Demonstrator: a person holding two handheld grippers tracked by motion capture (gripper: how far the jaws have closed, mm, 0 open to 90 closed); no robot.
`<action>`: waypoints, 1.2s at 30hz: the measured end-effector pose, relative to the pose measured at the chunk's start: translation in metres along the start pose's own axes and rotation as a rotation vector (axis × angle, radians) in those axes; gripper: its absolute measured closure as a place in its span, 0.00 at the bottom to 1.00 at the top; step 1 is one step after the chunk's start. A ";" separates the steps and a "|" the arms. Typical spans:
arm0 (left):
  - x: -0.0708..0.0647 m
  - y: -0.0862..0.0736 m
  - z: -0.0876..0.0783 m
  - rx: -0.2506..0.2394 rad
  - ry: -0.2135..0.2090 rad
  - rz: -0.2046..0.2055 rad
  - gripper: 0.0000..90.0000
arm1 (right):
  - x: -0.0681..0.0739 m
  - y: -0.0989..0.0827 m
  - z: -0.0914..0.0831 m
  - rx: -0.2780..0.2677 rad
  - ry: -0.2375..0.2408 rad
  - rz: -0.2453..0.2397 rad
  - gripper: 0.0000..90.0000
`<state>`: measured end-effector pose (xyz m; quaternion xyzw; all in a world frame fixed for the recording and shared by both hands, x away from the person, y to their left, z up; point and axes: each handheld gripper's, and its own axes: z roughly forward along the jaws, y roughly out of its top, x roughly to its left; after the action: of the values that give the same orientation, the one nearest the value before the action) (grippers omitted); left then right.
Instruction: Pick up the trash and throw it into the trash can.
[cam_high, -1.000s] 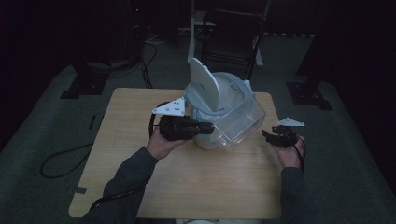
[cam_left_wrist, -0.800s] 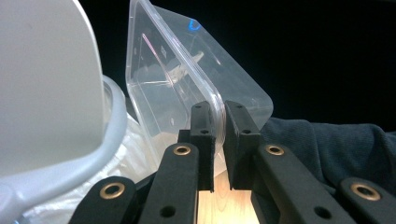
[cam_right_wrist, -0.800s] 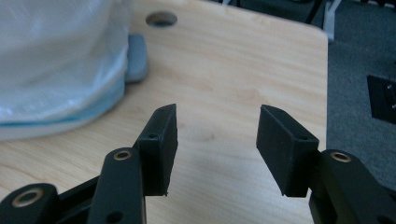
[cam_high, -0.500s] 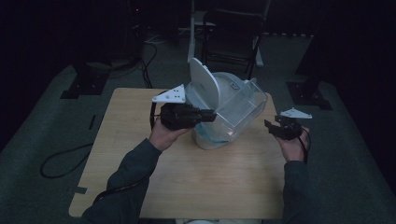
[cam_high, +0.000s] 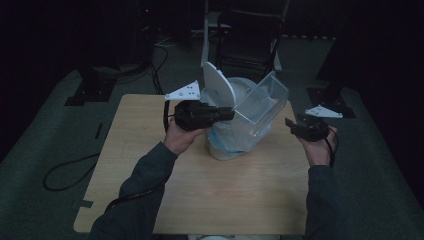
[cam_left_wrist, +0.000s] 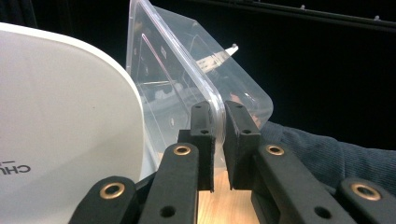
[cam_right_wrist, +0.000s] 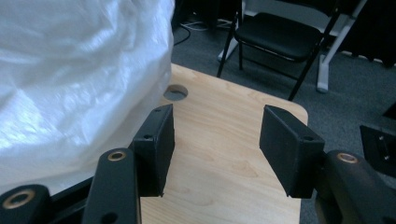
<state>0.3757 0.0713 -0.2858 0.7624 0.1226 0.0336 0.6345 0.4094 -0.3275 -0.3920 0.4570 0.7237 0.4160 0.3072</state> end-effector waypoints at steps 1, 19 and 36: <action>0.000 0.000 0.000 0.001 0.003 0.001 0.94 | 0.000 0.003 -0.001 -0.005 0.002 -0.002 0.49; 0.004 0.004 0.002 -0.022 0.043 -0.007 0.93 | 0.011 0.042 -0.016 -0.067 0.039 -0.048 0.49; 0.008 0.009 0.013 -0.049 0.080 -0.026 0.93 | 0.014 0.057 -0.018 -0.087 0.046 -0.057 0.49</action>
<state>0.3873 0.0591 -0.2803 0.7431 0.1567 0.0588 0.6480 0.4121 -0.3071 -0.3342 0.4127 0.7246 0.4485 0.3218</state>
